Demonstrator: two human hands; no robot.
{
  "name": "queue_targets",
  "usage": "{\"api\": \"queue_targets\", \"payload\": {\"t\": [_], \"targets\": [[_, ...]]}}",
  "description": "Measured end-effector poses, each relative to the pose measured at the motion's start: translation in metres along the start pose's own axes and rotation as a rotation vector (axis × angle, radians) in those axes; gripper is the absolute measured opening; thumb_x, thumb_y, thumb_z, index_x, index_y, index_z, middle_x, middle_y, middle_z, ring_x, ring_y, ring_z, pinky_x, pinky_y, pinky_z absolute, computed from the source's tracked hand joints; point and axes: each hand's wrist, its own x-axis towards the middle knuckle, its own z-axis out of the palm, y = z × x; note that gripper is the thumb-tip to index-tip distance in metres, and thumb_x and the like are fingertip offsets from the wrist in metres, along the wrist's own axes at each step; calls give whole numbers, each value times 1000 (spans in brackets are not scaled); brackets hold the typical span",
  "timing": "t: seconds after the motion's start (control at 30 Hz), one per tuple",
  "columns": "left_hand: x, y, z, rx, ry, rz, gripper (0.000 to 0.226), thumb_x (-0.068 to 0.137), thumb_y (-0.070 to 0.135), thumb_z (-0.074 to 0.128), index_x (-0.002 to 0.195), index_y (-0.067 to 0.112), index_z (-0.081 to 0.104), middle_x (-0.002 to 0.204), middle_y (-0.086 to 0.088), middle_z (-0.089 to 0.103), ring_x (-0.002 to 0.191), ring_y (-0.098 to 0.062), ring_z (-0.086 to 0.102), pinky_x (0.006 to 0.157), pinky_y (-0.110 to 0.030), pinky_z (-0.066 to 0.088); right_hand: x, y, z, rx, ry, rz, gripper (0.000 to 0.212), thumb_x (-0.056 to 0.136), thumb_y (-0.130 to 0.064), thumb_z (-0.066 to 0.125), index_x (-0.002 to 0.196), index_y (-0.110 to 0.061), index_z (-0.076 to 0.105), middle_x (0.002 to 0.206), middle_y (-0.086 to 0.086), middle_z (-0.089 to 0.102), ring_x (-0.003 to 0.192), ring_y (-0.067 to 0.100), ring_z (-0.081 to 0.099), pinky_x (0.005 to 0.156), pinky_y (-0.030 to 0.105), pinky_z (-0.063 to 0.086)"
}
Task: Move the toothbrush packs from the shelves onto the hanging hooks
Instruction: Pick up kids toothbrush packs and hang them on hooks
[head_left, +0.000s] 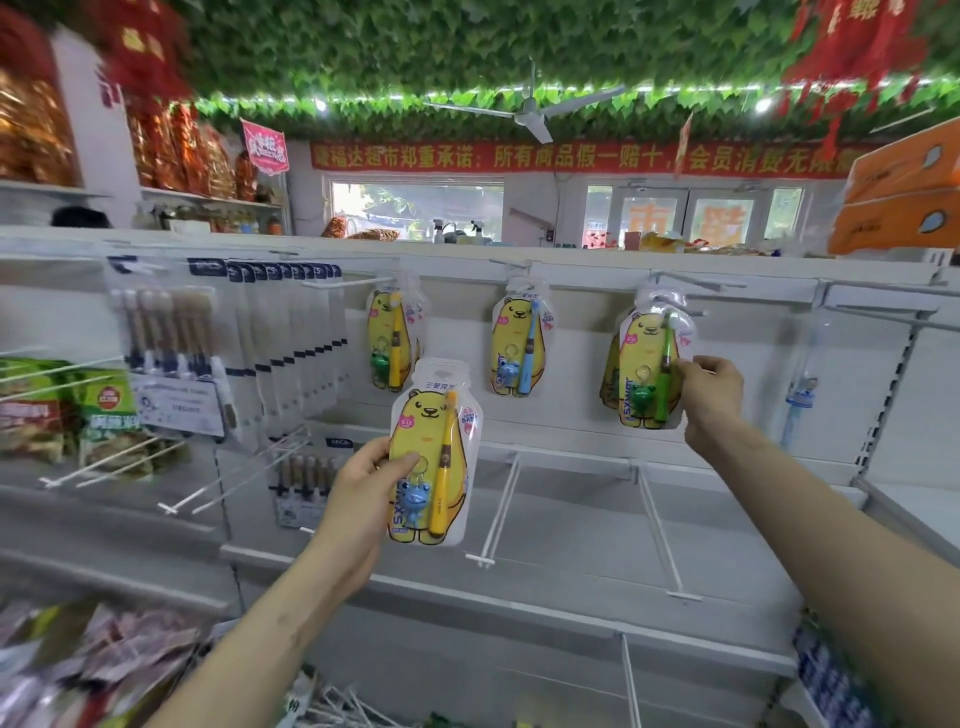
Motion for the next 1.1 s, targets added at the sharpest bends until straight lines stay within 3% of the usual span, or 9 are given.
{"api": "queue_targets", "payload": {"t": [0.13,0.2,0.27,0.4,0.57,0.67,0.8,0.9,1.1], "targets": [[5,-1,-6,-6,-4,-8,18,102,11,62,120,8,68,110,-14,79,104,-38,75,100,-63,55,-16,20,-6,-82,211,-31,28,99,-14,62,126,-12,53,130,12,58,88,19,56,71,30,43],[7,0,-8,-14,-16,-8,19,103,12,61,120,8,67,111,-14,79,104,-37,75,100,-62,55,-38,27,-2,-60,206,-73,22,99,-12,58,119,-16,52,130,14,58,97,25,58,73,30,44],[10,2,-9,-25,-34,-7,20,103,12,61,121,8,67,111,-13,79,105,-36,75,100,-62,55,-69,30,10,-16,74,-118,17,98,-6,57,113,-15,57,122,17,64,99,30,63,77,32,50],[16,6,-12,-48,-79,1,21,104,13,60,123,9,68,112,-13,79,105,-35,76,100,-59,56,-153,25,48,-52,-397,-197,12,105,-10,58,114,-12,66,103,14,71,86,25,69,80,37,60],[22,13,-27,-78,-115,23,21,103,14,60,121,8,68,111,-16,78,106,-37,75,101,-61,54,-216,26,98,-121,-749,-155,19,105,-23,62,123,-18,67,109,2,77,100,18,76,84,36,65],[27,20,-48,-98,-126,30,22,104,13,58,122,5,67,113,-19,77,107,-41,73,102,-64,53,-234,27,123,-94,-770,-170,16,103,-18,65,118,-19,71,107,0,79,100,19,76,81,33,64],[38,32,-87,-125,-120,46,23,105,17,58,123,4,65,115,-20,76,112,-44,71,104,-71,48,-248,22,157,-86,-760,-196,14,102,-19,67,114,-19,72,105,2,79,101,23,76,86,42,64],[46,44,-111,-136,-114,77,24,105,20,58,123,5,64,115,-20,76,113,-47,69,101,-75,47,-261,13,182,-44,-787,-214,13,102,-16,66,114,-18,72,104,1,80,98,19,76,80,33,63],[63,62,-145,-205,-154,118,17,104,16,58,116,7,64,113,-19,77,101,-34,75,95,-55,58,-278,4,217,12,-776,-244,17,105,-15,61,117,-8,70,107,7,79,101,24,76,82,41,65]]}}
